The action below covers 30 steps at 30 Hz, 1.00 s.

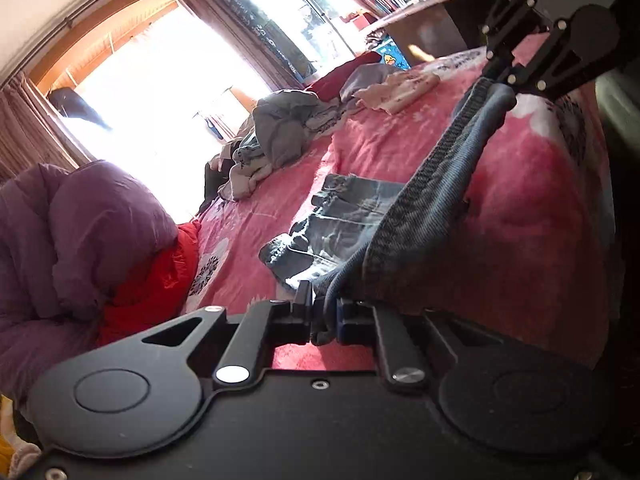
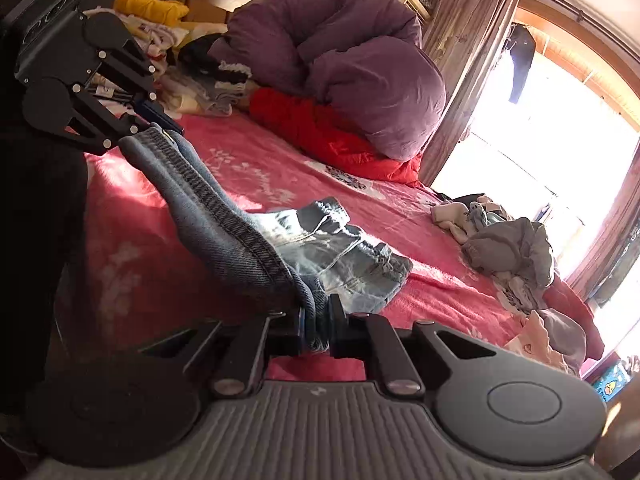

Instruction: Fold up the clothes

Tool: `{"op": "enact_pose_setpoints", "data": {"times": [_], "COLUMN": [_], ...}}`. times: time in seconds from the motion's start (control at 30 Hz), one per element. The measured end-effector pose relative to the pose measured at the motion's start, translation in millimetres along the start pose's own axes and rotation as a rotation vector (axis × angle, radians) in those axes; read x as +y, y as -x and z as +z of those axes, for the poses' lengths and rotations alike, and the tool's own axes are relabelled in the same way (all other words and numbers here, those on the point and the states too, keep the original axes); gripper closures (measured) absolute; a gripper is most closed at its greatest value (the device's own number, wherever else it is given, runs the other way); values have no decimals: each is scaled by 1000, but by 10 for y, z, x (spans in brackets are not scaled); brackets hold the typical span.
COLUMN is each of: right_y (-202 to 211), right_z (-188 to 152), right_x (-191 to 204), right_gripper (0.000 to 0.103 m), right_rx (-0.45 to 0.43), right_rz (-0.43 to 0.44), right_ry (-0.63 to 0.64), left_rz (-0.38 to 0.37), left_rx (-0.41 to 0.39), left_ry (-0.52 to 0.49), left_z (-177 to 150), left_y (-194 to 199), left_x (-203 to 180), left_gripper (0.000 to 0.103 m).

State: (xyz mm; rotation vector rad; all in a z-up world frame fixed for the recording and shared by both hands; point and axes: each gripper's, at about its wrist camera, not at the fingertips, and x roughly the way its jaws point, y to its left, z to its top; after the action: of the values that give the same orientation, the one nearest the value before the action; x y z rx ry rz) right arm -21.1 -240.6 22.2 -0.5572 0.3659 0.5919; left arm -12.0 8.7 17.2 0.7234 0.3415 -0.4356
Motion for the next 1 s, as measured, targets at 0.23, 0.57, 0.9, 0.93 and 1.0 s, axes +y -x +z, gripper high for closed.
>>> {"op": "enact_pose_setpoints", "data": {"times": [0.23, 0.57, 0.9, 0.93, 1.0], "right_y": [-452, -1430, -1858, -1849, -1883], "right_z": [181, 256, -611, -732, -891], "right_x": [-751, -1593, -1915, -1857, -1735], "right_gripper": [91, 90, 55, 55, 51], "right_rx": [-29, 38, -97, -100, -53], "right_rz": [78, 235, 163, 141, 158], "right_ry": [-168, -509, -1117, -1156, -1192], "left_rz": [-140, -319, -154, -179, -226], "left_rx": [27, 132, 32, 60, 116], "left_ry": [232, 532, 1193, 1233, 1291], "left_z": [218, 241, -546, -619, -735], "left_y": [-596, -1605, -1744, -1760, -1795], "left_x": [662, 1415, 1300, 1229, 1108], "left_gripper": [93, 93, 42, 42, 42]}}
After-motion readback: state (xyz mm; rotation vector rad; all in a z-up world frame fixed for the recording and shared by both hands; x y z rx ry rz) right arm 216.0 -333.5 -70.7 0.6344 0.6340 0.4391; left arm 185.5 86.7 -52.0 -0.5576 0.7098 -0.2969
